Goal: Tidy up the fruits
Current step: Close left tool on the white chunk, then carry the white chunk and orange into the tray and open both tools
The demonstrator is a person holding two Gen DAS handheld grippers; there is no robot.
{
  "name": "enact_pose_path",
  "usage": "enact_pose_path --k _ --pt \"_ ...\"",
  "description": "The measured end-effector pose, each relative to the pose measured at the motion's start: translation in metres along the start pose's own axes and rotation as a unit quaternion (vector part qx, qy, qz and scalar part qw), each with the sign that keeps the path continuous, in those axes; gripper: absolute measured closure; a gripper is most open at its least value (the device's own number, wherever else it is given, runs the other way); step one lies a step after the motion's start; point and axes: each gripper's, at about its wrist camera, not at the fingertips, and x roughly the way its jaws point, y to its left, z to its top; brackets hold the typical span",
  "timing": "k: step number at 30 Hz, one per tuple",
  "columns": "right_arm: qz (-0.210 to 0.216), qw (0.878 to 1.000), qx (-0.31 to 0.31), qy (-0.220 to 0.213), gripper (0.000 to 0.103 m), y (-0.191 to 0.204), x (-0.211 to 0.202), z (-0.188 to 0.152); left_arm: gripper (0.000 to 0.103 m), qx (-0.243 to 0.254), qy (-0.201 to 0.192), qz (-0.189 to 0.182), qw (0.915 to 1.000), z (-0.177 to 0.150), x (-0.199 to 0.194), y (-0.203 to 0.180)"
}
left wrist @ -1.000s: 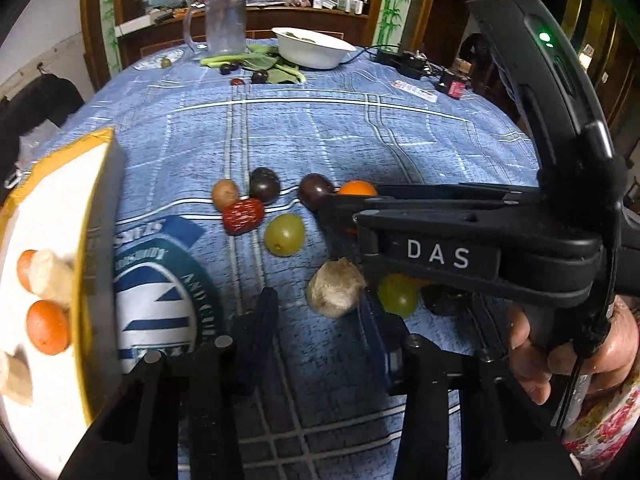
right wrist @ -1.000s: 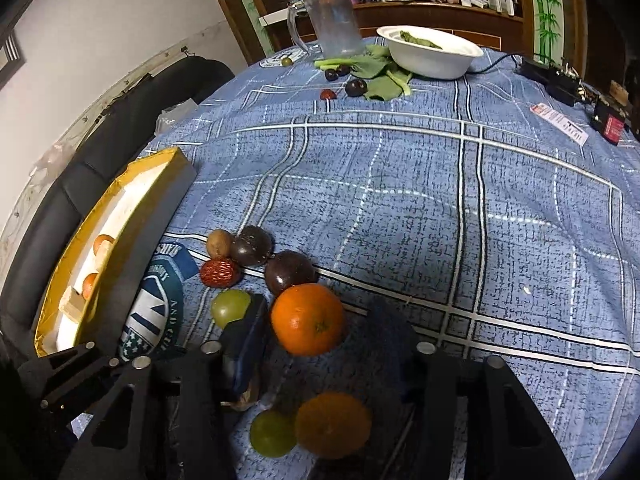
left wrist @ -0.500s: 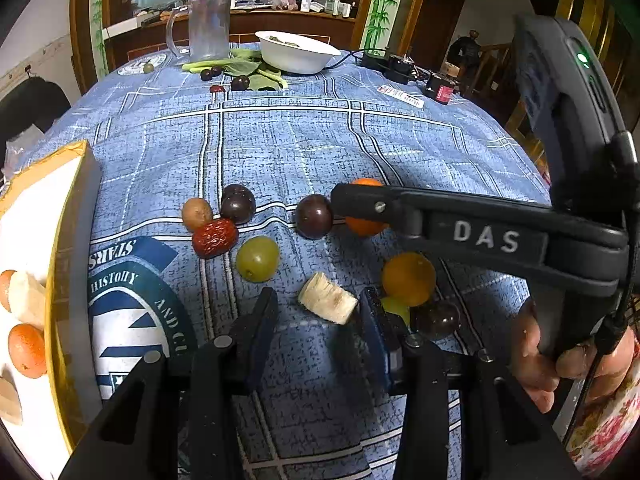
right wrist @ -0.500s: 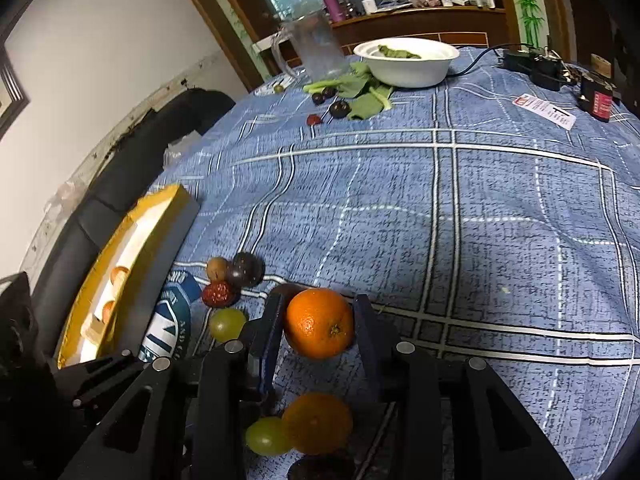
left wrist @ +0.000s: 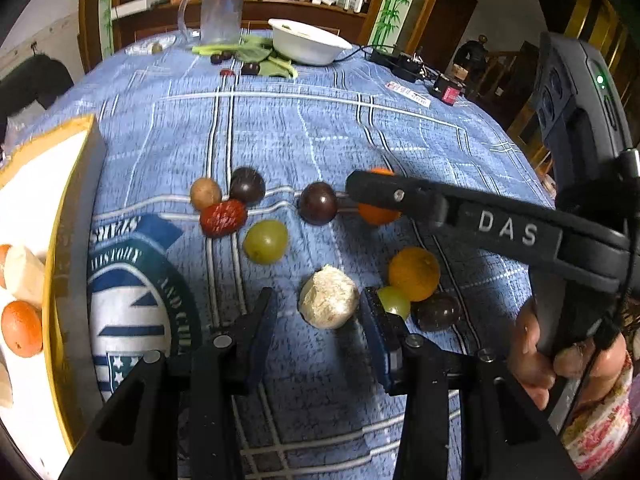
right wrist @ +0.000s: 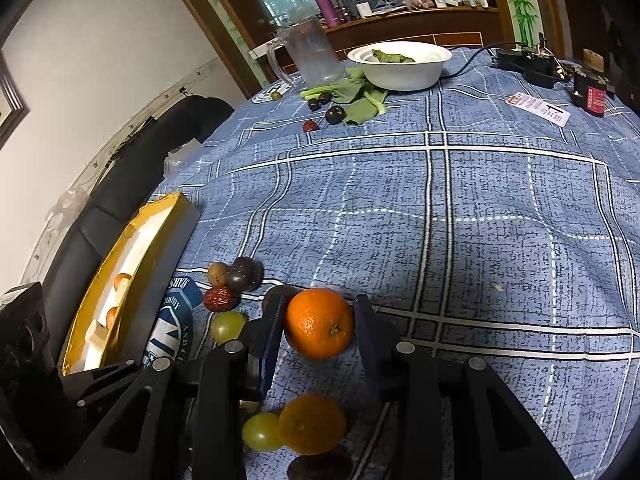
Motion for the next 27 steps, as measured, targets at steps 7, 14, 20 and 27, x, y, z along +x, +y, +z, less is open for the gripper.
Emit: enact_pose_path --k 7,14,20,27 --pt "-0.004 1.0 -0.005 -0.007 0.065 0.001 -0.001 0.0 0.063 -0.001 -0.007 0.004 1.0 0.002 0.003 -0.003" --pt "-0.002 1.0 -0.003 -0.009 0.065 -0.001 -0.002 0.001 0.074 0.015 -0.017 0.007 0.9997 0.0 0.0 -0.011" --pt "0.002 1.0 -0.002 -0.021 0.065 -0.001 -0.006 0.001 0.074 -0.022 -0.043 0.002 0.9988 -0.003 -0.023 0.005" --pt "-0.003 0.999 -0.008 -0.032 0.065 0.002 -0.009 0.0 0.074 -0.054 -0.081 0.049 0.994 -0.009 -0.07 0.039"
